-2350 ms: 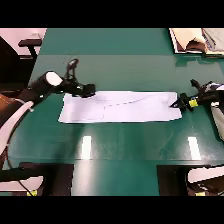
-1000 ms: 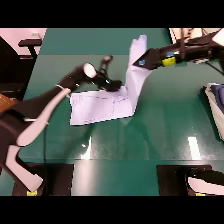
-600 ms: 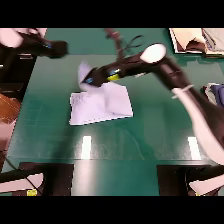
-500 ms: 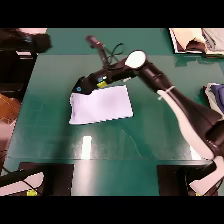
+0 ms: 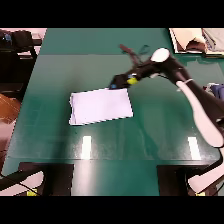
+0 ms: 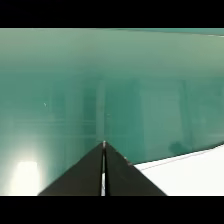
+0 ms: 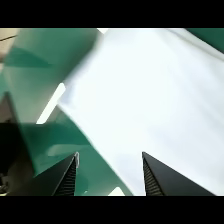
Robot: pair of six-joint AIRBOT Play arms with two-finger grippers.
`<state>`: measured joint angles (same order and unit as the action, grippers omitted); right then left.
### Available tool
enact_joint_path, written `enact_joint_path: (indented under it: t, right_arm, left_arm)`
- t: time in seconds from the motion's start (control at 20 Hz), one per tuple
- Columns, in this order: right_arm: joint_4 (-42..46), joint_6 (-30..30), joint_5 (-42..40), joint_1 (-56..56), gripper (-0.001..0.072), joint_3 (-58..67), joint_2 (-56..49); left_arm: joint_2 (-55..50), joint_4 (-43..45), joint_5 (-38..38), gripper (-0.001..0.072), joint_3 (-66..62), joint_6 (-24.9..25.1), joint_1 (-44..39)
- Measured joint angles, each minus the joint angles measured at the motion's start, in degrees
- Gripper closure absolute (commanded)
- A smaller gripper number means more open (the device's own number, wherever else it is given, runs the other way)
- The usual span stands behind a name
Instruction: Fold the shirts.
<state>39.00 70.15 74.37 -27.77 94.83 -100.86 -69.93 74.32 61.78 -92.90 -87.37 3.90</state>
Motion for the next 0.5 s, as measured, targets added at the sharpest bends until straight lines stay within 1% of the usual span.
enact_joint_path:
  t: [0.15,0.25,0.3,0.35,0.45,0.5]
  right_arm:
    - [3.0,3.3,-2.2,8.1,0.0252,-9.6,3.0]
    - [2.7,4.3,-4.0,11.3,0.0251,-14.6,4.1]
    - [2.8,4.7,-4.9,12.1,0.0181,-16.5,4.3]
    - [2.7,5.0,-6.6,12.5,0.0071,-18.1,4.5]
    - [2.6,5.4,-9.8,11.9,0.0075,-20.6,4.8]
    - [2.6,5.5,-11.5,11.1,0.0091,-21.2,4.7]
  left_arm:
    - [0.1,-1.7,0.3,0.0687,0.0,0.2,0.0]
    - [0.1,-2.7,0.3,0.0686,0.0,0.5,0.1]
    - [0.1,-3.0,0.3,0.0687,0.0,0.5,0.1]
    - [0.1,-3.3,0.2,0.0687,0.0,0.7,0.1]
    - [0.1,-3.7,0.2,0.0687,0.0,0.7,0.1]
    - [0.1,-3.8,0.2,0.0687,0.0,0.7,0.1]
